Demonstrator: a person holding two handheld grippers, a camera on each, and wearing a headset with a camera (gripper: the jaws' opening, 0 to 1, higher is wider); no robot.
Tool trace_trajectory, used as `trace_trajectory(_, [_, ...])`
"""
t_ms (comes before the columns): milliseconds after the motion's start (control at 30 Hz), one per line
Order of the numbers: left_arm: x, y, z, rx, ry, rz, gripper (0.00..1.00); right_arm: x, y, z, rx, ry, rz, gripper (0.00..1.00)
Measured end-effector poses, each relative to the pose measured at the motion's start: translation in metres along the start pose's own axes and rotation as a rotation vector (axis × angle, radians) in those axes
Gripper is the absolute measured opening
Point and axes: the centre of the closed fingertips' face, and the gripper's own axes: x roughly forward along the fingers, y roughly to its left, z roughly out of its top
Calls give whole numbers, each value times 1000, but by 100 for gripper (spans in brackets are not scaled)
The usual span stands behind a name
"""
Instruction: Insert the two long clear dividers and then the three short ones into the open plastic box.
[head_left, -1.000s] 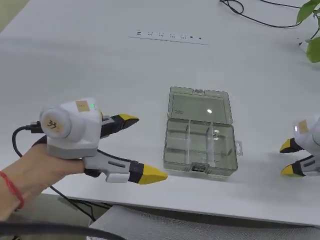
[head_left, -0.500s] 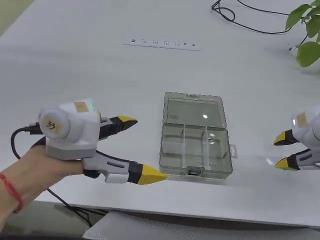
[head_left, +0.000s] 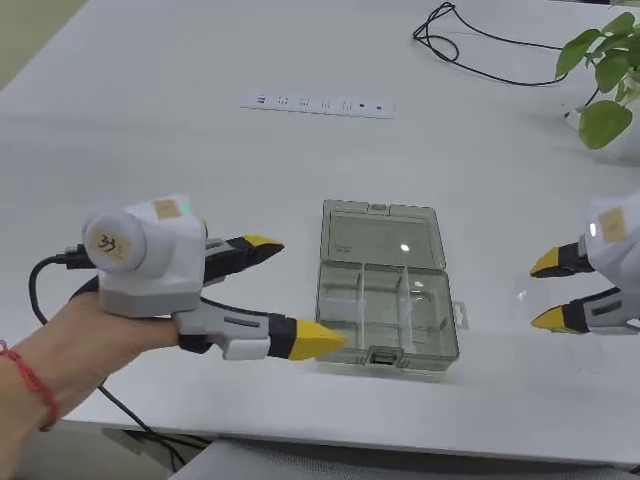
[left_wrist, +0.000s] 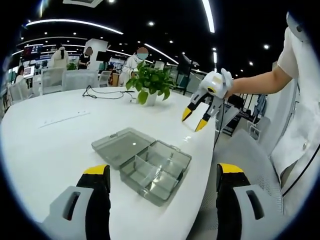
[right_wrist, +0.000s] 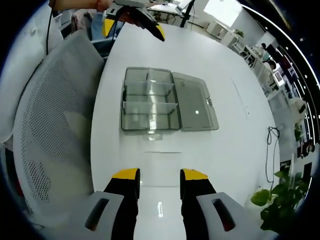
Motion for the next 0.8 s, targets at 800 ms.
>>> trace_trajectory(800, [42, -50, 55, -446, -99, -138, 51, -37, 15, 104, -139, -144, -81, 33])
